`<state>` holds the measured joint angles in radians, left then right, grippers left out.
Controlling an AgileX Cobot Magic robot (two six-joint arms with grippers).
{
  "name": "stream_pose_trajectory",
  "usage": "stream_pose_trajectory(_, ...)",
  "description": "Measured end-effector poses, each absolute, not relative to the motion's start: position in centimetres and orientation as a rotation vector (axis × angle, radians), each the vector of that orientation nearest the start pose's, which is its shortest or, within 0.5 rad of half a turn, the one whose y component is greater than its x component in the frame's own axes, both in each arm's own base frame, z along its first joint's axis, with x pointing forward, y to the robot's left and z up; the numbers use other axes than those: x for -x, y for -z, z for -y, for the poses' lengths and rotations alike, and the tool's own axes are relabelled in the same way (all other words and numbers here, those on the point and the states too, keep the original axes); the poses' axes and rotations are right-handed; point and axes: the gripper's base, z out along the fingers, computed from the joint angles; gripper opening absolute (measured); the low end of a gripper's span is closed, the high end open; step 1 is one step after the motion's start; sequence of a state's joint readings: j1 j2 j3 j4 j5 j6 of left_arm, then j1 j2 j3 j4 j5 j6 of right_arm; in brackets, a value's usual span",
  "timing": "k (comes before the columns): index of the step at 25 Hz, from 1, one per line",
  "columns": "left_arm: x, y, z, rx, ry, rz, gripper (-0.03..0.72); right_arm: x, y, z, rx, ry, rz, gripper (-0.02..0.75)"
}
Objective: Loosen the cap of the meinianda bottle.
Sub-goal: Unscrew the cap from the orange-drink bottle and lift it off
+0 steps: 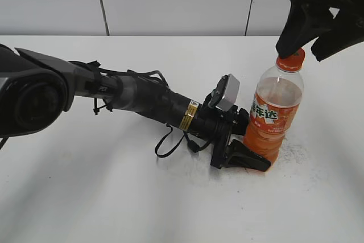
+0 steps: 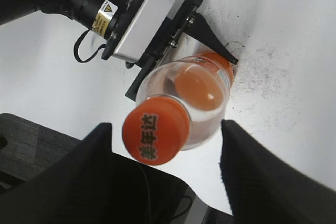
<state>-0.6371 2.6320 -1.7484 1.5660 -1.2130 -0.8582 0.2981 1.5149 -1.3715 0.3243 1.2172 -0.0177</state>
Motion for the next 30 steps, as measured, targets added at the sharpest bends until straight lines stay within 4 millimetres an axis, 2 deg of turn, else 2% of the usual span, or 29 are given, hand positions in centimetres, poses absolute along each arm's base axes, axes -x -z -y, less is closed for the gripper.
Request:
stream_pose_trajectory(3, -33.43, -4.05, 35.34, -1.678, 1.35, -1.203, 0.568, -27.98, -33.24, -11.45, 0.355, -0.517, -2.828, 0.444)
stream_pose_trajectory(8, -33.43, -4.06, 35.34, -1.677, 1.352, -1.205, 0.568, -28.12, -33.05, -11.56, 0.387, -0.523, -2.825, 0.313)
stream_pose_trajectory(15, -33.43, -4.06, 35.34, -1.677, 1.353, -1.207, 0.568, -28.34, -32.72, -11.81, 0.408, -0.545, -2.828, 0.281)
stream_pose_trajectory(19, -33.42, -4.04, 35.33, -1.679, 1.352, -1.207, 0.568, -28.34, -32.72, -11.83, 0.475, -0.538, -2.809, 0.262)
stream_pose_trajectory(23, -33.42, -4.04, 35.33, -1.682, 1.352, -1.206, 0.568, -28.35, -32.73, -11.84, 0.635, -0.514, -2.758, 0.262)
stream_pose_trajectory(30, -33.41, -4.04, 35.33, -1.683, 1.352, -1.207, 0.568, -28.38, -32.77, -11.81, 1.096, -0.424, -2.558, 0.258)
